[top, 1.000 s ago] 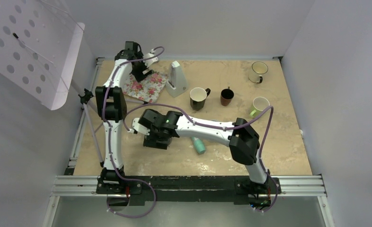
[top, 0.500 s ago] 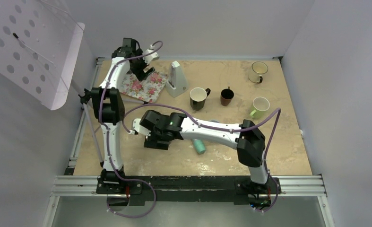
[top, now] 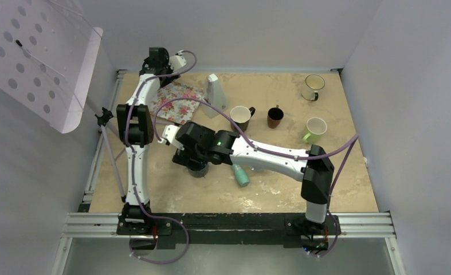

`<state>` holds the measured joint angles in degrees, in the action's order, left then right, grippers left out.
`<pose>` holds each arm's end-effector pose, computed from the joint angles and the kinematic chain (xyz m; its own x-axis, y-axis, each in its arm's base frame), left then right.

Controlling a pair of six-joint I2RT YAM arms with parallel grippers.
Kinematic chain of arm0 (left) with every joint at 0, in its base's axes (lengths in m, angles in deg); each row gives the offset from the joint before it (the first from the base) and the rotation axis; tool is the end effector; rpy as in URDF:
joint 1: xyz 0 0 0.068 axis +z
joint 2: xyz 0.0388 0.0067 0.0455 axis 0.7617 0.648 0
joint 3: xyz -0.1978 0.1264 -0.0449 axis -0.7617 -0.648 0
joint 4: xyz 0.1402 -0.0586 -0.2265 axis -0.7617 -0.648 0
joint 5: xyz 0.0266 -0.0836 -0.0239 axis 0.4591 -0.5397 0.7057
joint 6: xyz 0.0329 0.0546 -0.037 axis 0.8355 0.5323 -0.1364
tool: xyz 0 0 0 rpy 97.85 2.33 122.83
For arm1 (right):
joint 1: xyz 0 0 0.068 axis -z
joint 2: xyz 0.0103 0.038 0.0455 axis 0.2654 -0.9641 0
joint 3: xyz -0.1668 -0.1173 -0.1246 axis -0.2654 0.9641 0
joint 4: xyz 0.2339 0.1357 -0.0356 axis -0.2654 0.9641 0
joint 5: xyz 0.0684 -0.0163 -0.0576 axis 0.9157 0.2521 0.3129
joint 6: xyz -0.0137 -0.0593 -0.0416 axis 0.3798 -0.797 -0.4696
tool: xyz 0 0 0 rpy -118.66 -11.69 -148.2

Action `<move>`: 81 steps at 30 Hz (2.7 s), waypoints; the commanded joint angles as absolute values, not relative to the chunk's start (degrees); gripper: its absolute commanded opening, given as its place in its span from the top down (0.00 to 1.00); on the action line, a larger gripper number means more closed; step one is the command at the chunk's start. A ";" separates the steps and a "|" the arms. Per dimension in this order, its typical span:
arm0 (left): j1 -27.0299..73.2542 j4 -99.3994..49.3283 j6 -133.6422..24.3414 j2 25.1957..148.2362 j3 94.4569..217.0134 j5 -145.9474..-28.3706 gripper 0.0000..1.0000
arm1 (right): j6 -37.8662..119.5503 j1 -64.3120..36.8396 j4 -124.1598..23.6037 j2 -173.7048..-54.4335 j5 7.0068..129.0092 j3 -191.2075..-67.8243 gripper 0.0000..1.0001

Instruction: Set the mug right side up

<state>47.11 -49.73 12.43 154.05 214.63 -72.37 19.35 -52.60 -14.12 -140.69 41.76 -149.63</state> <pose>0.5776 -0.0182 0.1827 -0.3603 0.8353 -0.4152 0.4350 0.5442 0.7174 0.1835 0.4013 0.2375 -0.0698 -0.8133 -0.5776 -0.8450 0.3559 -0.3991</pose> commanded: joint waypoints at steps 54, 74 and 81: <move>51.44 -80.37 -32.85 144.72 225.97 -75.90 0.09 | 21.37 -52.11 -22.51 -135.38 38.00 -147.88 0.01; 53.05 -83.86 -92.11 145.50 211.53 -77.90 0.29 | 23.30 -52.04 -20.44 -136.96 38.31 -149.60 0.01; 53.03 -83.70 -92.25 146.77 209.39 -73.28 0.29 | 22.46 -52.14 -19.80 -137.22 39.28 -150.29 0.01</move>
